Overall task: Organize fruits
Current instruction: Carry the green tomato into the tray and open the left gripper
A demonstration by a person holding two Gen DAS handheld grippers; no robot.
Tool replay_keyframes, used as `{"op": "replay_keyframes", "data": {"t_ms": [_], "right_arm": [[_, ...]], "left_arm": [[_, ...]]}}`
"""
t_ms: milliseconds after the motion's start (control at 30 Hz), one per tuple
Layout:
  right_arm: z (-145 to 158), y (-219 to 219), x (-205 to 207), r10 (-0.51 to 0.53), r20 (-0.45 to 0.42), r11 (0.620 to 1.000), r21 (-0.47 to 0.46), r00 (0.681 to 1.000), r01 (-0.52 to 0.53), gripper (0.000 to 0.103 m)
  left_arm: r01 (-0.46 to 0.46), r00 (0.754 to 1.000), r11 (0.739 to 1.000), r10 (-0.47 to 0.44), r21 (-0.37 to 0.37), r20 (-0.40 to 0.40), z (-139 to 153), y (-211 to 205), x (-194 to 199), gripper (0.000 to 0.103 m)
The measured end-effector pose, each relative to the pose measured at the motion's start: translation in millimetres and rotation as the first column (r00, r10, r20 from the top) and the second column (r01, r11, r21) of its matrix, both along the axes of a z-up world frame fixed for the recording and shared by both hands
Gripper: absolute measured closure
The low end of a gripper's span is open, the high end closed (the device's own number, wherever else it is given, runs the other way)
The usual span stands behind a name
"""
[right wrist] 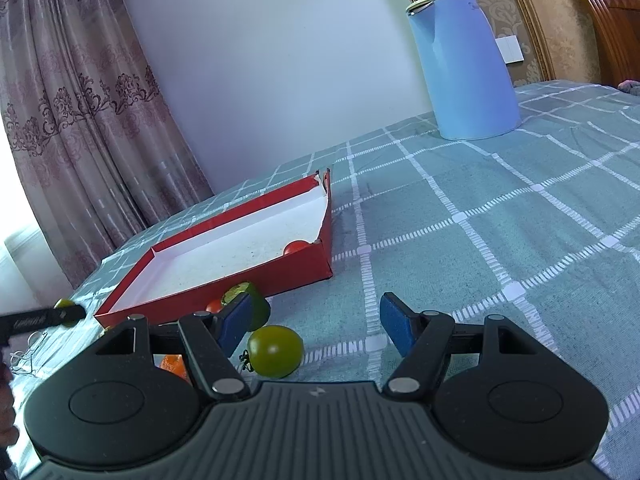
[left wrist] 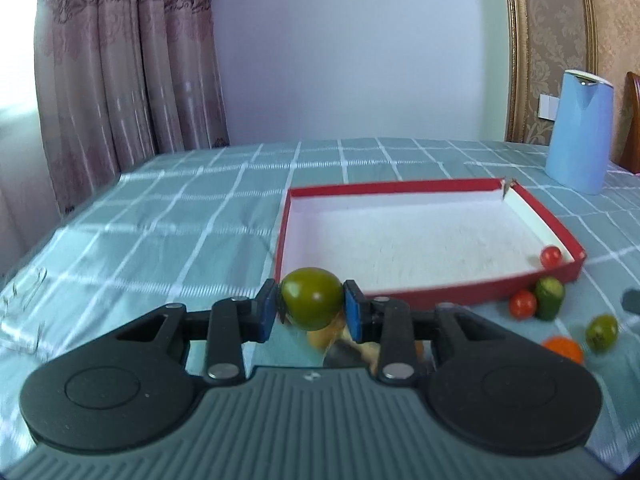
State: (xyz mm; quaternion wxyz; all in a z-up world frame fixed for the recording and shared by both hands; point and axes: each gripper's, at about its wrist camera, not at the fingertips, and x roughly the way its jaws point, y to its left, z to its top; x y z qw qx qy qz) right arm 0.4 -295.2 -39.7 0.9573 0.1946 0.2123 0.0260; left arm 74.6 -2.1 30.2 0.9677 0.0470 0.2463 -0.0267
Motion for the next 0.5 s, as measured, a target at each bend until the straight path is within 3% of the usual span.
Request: {"op": "replay_keyframes", "data": {"t_ms": [200,500], "right_arm": [[0.1,-1.0,-0.2,0.001,0.0,1.0,0.007,1.0,-0.001,0.033],[-0.8,-3.1,0.8,0.013,-0.001,0.999,0.029,1.0,-0.013,0.033]], "left_arm": [[-0.075,0.996,0.997,0.076,0.025,-0.04,-10.8,-11.9,43.6,0.071],[-0.078,0.995,0.997,0.078,-0.004,-0.069,-16.6,-12.6,66.2,0.071]]}}
